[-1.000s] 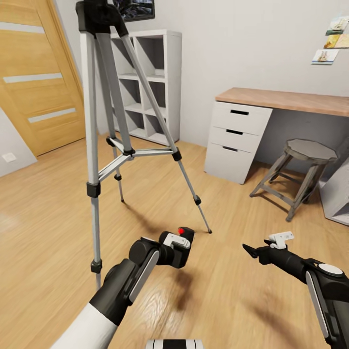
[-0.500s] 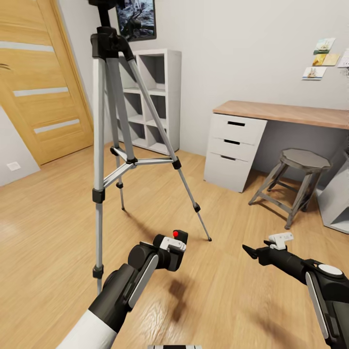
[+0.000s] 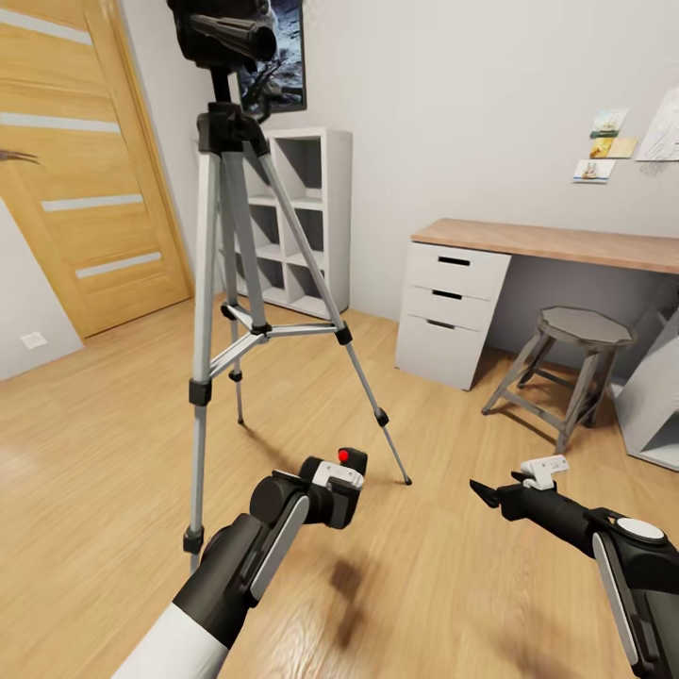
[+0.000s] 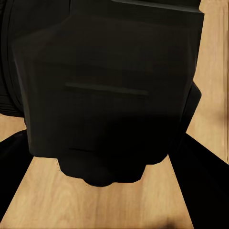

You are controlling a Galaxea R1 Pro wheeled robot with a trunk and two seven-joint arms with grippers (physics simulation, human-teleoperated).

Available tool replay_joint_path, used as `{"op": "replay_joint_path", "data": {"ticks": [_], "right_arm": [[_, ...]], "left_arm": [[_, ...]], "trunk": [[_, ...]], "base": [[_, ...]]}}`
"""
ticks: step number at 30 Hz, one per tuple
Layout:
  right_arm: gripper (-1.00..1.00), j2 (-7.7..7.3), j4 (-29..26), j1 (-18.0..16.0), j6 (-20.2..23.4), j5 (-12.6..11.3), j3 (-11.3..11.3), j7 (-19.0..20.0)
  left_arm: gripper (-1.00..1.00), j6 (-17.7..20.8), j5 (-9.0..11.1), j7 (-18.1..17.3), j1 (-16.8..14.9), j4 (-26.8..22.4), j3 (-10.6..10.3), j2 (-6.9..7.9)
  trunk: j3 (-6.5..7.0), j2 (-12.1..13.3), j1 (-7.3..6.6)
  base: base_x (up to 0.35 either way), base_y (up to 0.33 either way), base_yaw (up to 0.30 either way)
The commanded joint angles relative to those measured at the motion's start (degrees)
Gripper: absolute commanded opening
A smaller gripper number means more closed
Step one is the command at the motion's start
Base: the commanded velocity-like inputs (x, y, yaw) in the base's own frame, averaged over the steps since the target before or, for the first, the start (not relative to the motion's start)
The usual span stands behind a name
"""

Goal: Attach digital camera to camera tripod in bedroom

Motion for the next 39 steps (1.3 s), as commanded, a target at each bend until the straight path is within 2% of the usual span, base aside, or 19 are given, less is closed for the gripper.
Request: {"op": "replay_joint_path", "data": {"ticks": [1, 3, 5, 10, 23, 31, 39], "right_arm": [[1.00, 0.01, -0.1, 0.0, 0.1, 0.6, -0.1, 0.6], [1.00, 0.01, -0.1, 0.0, 0.1, 0.6, -0.1, 0.6], [1.00, 0.01, -0.1, 0.0, 0.1, 0.6, 0.0, 0.6], [1.00, 0.01, -0.1, 0.0, 0.1, 0.6, 0.0, 0.6], [1.00, 0.02, -0.1, 0.1, 0.1, 0.6, -0.1, 1.3], [1.00, 0.16, -0.1, 0.1, 0.1, 0.6, -0.2, 2.3], [1.00, 0.13, -0.1, 0.1, 1.1, 0.6, -0.2, 4.8]], "left_arm": [[-1.00, 0.2, 0.7, 0.3, 0.0, 0.0, 0.0, 0.01], [-1.00, 0.2, 1.9, 0.3, 0.0, 0.0, -0.1, 0.03], [-1.00, 0.2, 4.9, 0.4, 0.1, 0.1, 0.0, 0.14], [-1.00, 0.2, 6.9, 0.5, 0.3, 0.6, 0.0, 0.26], [-1.00, -1.5, 7.7, 1.3, 3.5, 0.7, -0.5, 0.48], [-1.00, -1.8, 7.7, 1.5, 4.1, 0.6, -0.5, 0.65], [-1.00, -1.8, 8.0, 1.4, 4.6, 0.3, -0.2, 0.72]], "trunk": [[0.18, 0.0, -0.03], [0.62, 0.0, -0.09], [1.06, 0.0, -0.14], [2.17, 0.1, -0.27], [2.39, 0.1, -0.29], [2.39, 0.1, -0.29], [2.39, 0.1, -0.29]], "base": [[0.000, 0.000, 0.000], [0.000, 0.000, 0.000], [0.000, 0.000, 0.000], [0.000, 0.000, 0.000], [-0.030, -0.014, 0.000], [-0.240, -0.151, 0.000], [-0.204, -0.103, 0.025]]}}
